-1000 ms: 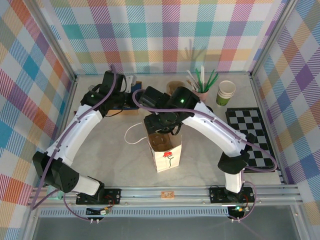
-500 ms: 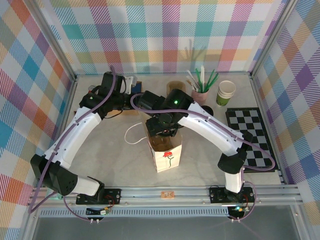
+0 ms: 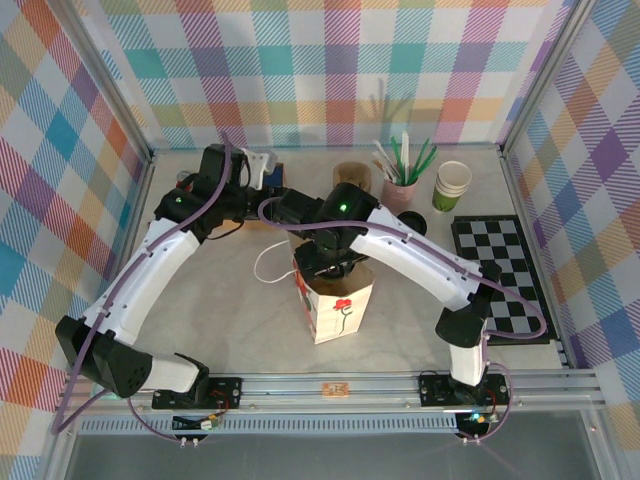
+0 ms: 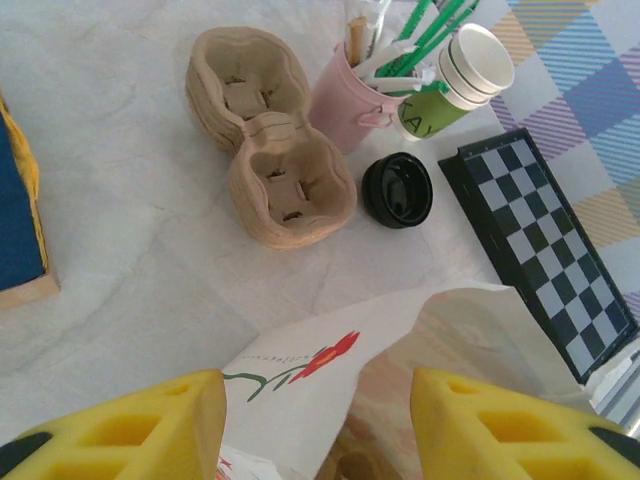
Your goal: Pack the takeout coffee
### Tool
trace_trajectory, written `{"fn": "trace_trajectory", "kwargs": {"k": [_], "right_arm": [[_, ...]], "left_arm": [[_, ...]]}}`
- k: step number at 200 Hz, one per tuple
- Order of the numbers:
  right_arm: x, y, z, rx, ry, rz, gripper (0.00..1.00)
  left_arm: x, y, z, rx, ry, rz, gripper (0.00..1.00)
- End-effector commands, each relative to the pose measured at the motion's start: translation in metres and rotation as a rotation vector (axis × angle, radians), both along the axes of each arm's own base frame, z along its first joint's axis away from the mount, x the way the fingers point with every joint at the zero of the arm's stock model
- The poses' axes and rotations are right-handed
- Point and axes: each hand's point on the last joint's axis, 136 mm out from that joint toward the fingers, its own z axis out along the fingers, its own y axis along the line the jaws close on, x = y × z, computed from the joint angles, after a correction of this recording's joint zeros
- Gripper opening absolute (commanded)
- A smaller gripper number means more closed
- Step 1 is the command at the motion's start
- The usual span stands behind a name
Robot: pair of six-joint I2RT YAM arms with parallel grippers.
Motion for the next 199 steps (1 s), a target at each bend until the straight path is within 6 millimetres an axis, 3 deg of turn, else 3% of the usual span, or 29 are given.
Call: {"fn": "trace_trajectory", "kwargs": {"k": [1, 113, 199], "right_arm": [[-0.016, -0.024, -0.008, -0.105, 0.099, 0.012, 0.47], [-0.029, -0.004, -0.005, -0.029, 0.169, 0.095, 0.46], [-0.029, -0.003, 0.025, -0.005, 0.084, 0.163, 0.44]], "left_arm": [[-0.011, -0.006, -0.005, 0.028, 0.010, -0.057, 0.52], [-0.005, -0.014, -0.033, 0.081, 0.066, -0.090, 0.48], [-0.005, -0.008, -0.041, 0.116, 0.078, -0.063, 0.38]]}}
